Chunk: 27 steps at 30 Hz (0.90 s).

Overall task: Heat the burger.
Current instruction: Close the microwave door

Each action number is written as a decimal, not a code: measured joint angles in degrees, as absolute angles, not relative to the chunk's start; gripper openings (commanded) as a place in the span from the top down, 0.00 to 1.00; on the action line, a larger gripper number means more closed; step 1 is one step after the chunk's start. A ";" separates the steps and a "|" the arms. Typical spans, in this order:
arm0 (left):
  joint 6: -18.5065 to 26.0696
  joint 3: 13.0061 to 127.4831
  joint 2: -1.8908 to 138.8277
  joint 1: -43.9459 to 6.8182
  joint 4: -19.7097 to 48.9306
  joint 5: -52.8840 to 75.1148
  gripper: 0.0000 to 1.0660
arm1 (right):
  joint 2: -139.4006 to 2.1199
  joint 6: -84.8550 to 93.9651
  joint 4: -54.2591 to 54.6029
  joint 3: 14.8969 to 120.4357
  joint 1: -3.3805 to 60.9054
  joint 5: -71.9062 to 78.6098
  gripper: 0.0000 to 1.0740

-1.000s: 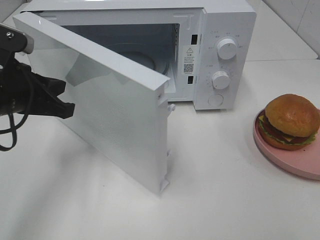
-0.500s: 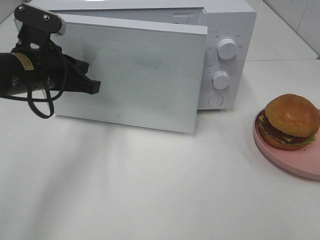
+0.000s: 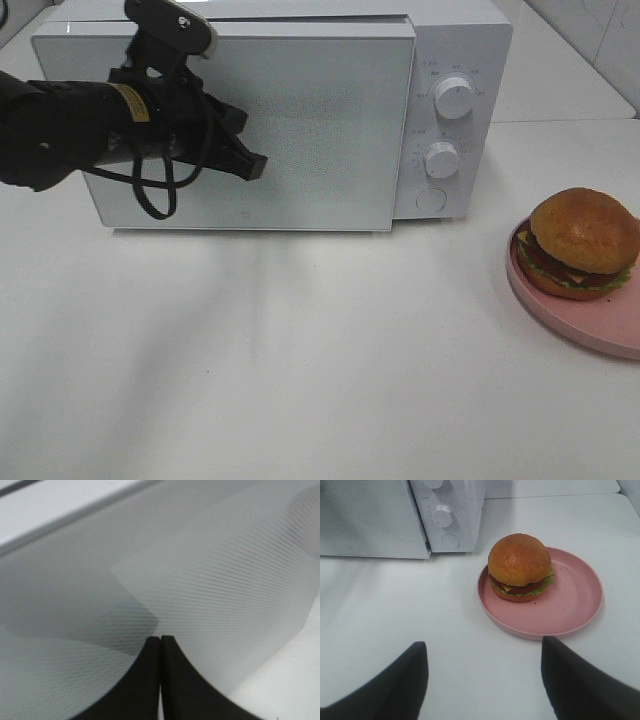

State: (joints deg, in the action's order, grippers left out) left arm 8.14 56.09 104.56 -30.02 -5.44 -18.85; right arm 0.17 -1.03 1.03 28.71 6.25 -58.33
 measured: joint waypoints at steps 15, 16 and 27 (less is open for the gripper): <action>6.25 73.17 116.83 -37.18 -4.30 -12.89 1.00 | 0.17 -1.03 0.92 28.71 6.25 -58.33 0.43; 5.84 74.31 117.28 -37.64 -3.67 -11.57 1.00 | 0.17 -1.03 0.92 28.71 6.25 -58.33 0.43; 6.19 80.16 117.74 -39.65 -2.12 2.92 1.00 | 0.17 -1.03 0.92 28.71 6.25 -58.33 0.43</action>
